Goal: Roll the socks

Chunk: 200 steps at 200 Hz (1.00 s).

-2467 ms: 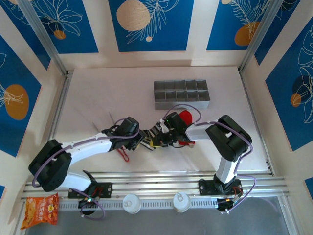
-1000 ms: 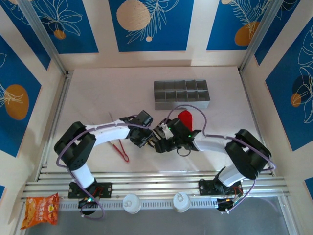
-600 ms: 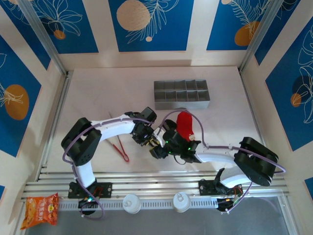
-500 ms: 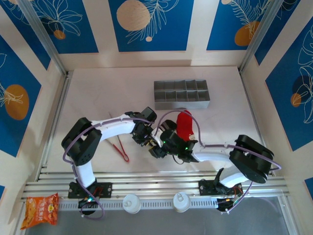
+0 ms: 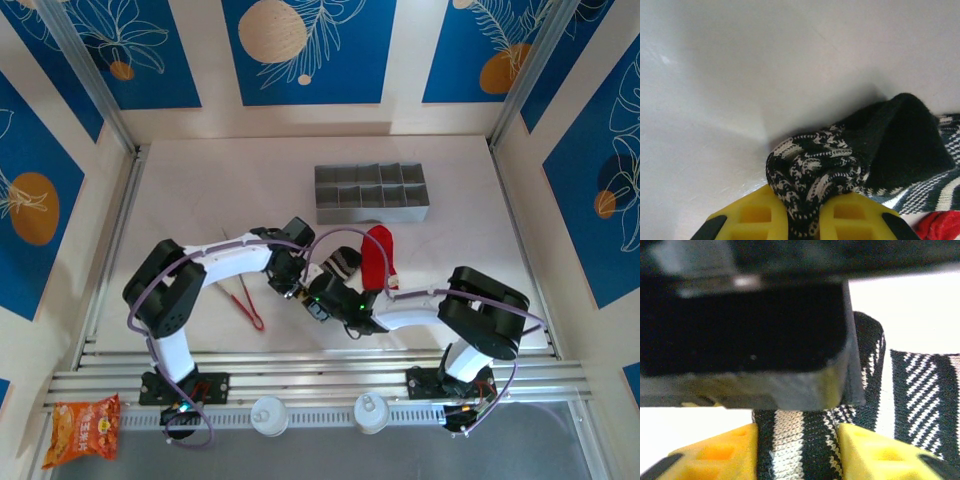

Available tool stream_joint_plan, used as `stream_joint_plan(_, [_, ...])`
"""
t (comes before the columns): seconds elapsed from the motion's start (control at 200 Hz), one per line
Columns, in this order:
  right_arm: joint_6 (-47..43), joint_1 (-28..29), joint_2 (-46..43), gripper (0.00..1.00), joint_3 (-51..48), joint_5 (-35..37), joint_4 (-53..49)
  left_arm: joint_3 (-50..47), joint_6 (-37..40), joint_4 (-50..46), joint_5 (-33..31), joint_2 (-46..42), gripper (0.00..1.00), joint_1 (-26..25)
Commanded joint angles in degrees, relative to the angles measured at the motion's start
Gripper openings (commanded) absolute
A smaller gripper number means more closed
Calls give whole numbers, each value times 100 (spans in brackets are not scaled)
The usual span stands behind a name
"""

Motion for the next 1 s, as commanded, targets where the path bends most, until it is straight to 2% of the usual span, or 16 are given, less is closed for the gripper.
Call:
stream_joint_plan(0.0, [-71, 40, 539, 29, 206, 104, -646, -523, -283, -912, 240, 345, 0, -175])
stream_joint_plan(0.09, [47, 40, 620, 11, 271, 126, -851, -565, -378, -912, 184, 142, 0, -139])
stream_joint_plan(0.16, [278, 36, 577, 0, 219, -11, -989, -604, -440, -846, 116, -75, 9, -104])
stream_joint_plan(0.285, [870, 8, 462, 0, 45, -377, -1204, -608, -478, -740, 11, -408, 28, -57])
stream_joint_plan(0.44, [1463, -92, 395, 0, -386, -975, -924, -654, -571, -532, -97, -721, 53, -3])
stream_joint_plan(0.635, [1747, -240, 407, 0, -609, -1378, -783, -762, -547, -138, -369, -1067, 75, 131])
stream_joint_plan(0.835, [2055, -498, 404, 0, -753, -1810, -757, -812, -165, 526, -920, -1519, 82, 239])
stream_joint_plan(0.91, [2257, -672, 379, 0, -887, -2037, -645, -844, 36, 713, -977, -1620, 81, 275])
stream_joint_plan(0.995, [2431, -886, 345, 0, -1058, -2346, -447, -876, 260, 716, -931, -1680, 76, 289])
